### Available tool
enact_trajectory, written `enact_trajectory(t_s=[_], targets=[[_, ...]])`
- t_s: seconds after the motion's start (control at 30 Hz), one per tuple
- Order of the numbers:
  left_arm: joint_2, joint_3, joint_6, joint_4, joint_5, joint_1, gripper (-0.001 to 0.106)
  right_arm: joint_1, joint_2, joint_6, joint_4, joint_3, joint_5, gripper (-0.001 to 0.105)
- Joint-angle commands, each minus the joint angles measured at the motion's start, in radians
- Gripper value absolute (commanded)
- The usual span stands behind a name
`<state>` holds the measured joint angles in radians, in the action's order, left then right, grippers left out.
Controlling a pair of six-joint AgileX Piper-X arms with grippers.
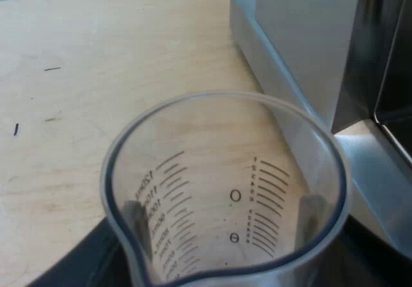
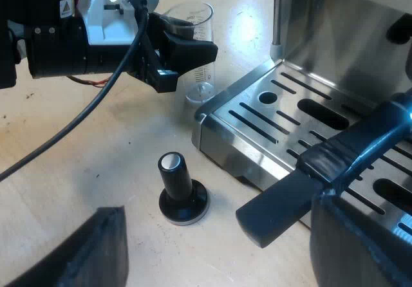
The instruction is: Pour the beans into the coffee machine
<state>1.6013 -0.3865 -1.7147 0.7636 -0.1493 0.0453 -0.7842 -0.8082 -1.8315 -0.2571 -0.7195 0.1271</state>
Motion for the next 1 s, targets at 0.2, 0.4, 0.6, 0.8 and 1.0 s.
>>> enact_trajectory(t_s=[0.2,0.4,0.6,0.8,1.0], targets=[[-0.005,-0.002,-0.009,0.014,0.01,0.001,0.057,0.002,0.005,-0.006,0.015,-0.004,0.008,0.062],[-0.005,-0.002,-0.009,0.014,0.01,0.001,0.069,0.002,0.005,-0.006,0.015,-0.004,0.008,0.062],[-0.005,-0.002,-0.009,0.021,0.01,0.001,0.069,0.002,0.005,-0.006,0.015,-0.004,0.003,0.062],[-0.005,-0.002,-0.009,0.021,-0.022,0.001,0.068,0.002,0.005,-0.006,0.015,-0.004,0.004,0.062],[-0.058,-0.002,-0.009,0.02,-0.002,0.001,0.068,0.002,0.005,-0.004,0.015,-0.004,-0.005,0.062]])
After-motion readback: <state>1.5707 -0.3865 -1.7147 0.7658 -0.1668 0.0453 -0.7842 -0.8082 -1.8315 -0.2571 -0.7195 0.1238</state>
